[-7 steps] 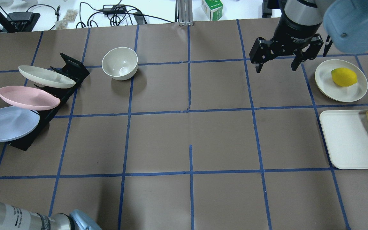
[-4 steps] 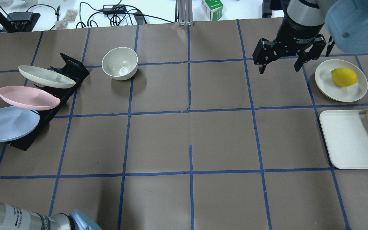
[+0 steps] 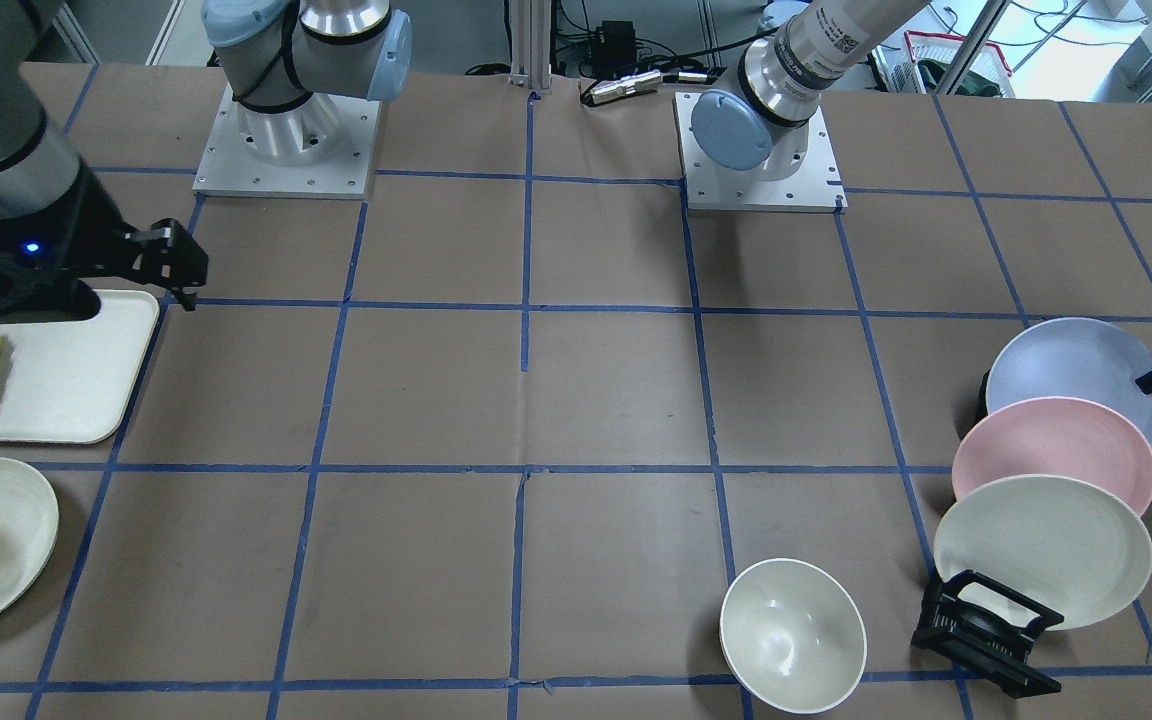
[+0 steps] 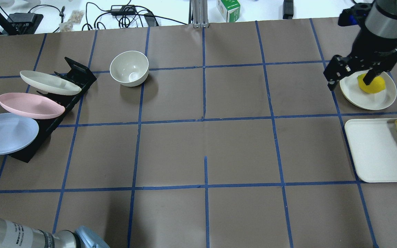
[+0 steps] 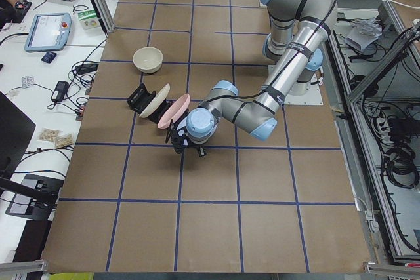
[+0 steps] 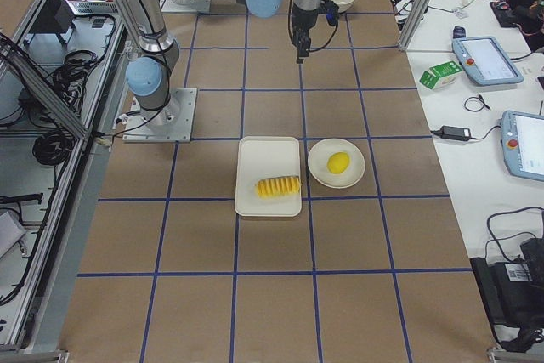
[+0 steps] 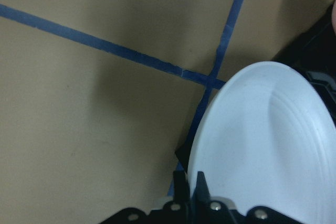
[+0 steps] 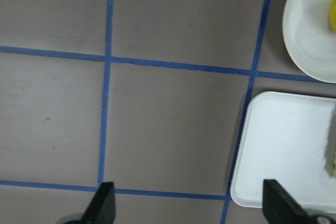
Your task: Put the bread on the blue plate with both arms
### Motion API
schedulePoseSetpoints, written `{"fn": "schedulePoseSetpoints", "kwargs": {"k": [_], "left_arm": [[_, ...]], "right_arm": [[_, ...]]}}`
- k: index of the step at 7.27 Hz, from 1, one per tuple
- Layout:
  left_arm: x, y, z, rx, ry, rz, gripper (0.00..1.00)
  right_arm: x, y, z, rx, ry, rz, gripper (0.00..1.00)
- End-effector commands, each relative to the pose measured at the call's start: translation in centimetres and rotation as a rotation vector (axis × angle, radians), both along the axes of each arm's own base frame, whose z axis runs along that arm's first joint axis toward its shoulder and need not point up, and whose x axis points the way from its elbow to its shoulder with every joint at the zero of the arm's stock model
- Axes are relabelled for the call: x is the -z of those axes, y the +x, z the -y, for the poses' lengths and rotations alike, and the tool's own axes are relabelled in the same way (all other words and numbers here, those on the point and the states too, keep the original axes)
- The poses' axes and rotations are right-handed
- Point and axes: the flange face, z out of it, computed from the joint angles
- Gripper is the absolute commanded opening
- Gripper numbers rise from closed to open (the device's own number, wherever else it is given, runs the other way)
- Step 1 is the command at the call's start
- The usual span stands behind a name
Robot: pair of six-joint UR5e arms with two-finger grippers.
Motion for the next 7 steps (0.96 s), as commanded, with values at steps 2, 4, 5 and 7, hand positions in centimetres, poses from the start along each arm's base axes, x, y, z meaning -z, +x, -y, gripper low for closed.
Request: {"fn": "schedulePoseSetpoints", "kwargs": {"k": [2,4,5,7], "left_arm": [[-3.7,-0.5,-0.6,0.016,0.004,0.011,0.0],[-8.1,-1.6,-2.0,0.025,0.038,0.063,0.0],[-10.3,-2.4,-2.8,0.029,0.06,0.057,0.0],[-16.4,-5.0,-5.3,0.033,0.127,0.038,0.0]], "right_arm": [[10.2,-15.9,-4.8,0.027,-0.079,-0.029,1.0],[15.6,-22.8,-7.5,-0.013,-0.101,-0.041,1.0],[17.1,-24.5,-7.8,-0.051,-0.083,-0.025,1.0],[19.7,-28.1,-6.8,-0.065,-0.093,-0.024,1.0]]}}
